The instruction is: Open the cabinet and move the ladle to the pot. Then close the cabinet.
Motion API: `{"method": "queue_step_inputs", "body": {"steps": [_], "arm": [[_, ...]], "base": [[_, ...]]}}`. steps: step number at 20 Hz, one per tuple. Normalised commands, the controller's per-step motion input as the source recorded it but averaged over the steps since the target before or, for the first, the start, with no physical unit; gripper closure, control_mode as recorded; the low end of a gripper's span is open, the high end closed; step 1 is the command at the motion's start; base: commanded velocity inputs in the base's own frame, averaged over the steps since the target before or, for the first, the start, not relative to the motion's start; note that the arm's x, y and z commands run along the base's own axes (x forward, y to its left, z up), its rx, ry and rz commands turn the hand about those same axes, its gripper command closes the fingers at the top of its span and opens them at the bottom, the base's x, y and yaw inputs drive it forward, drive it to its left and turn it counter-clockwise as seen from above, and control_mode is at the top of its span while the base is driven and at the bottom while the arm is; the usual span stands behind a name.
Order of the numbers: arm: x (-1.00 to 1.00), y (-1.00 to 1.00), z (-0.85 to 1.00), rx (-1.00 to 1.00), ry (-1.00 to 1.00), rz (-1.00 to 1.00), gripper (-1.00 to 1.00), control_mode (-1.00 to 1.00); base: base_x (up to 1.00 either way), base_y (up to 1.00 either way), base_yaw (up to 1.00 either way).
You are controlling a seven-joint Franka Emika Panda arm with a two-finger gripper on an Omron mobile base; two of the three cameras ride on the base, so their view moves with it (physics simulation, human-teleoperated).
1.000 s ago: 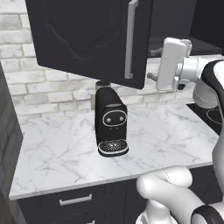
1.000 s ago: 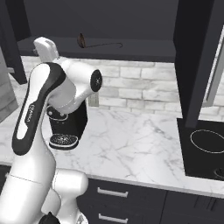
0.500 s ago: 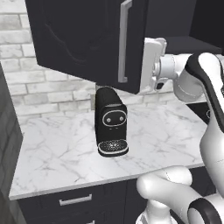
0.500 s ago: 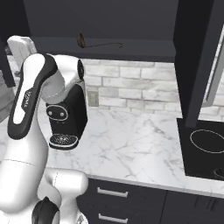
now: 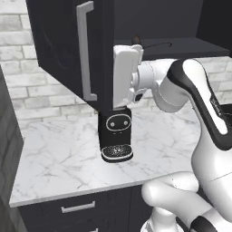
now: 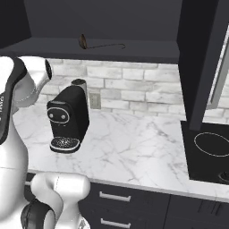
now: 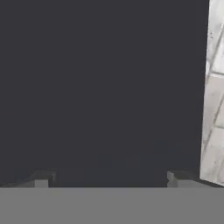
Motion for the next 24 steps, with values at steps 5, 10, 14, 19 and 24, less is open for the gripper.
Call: {"method": "queue_step_inputs", "body": {"steps": [5,10,14,19,24], "arm": [[-0.05,0.81,0.0,0.0,-0.01,0.08,-1.0,-1.0],[0.0,0.62,0.0,-0.02,-0.05,0.03,-1.0,-1.0],[-0.03,0.44,0.0,-0.05,-0.07,0.0,-1.0,-1.0],[-0.08,0.02,0.0,-0.08,-0.08,0.03,-1.0,-1.0],[-0.3,-0.32,0.0,-0.2,-0.24,0.0,-1.0,-1.0]], "base": [[0.0,0.0,0.0],[0.0,0.0,0.0],[0.0,0.0,0.0],[0.0,0.0,0.0],[0.0,0.0,0.0]]}}
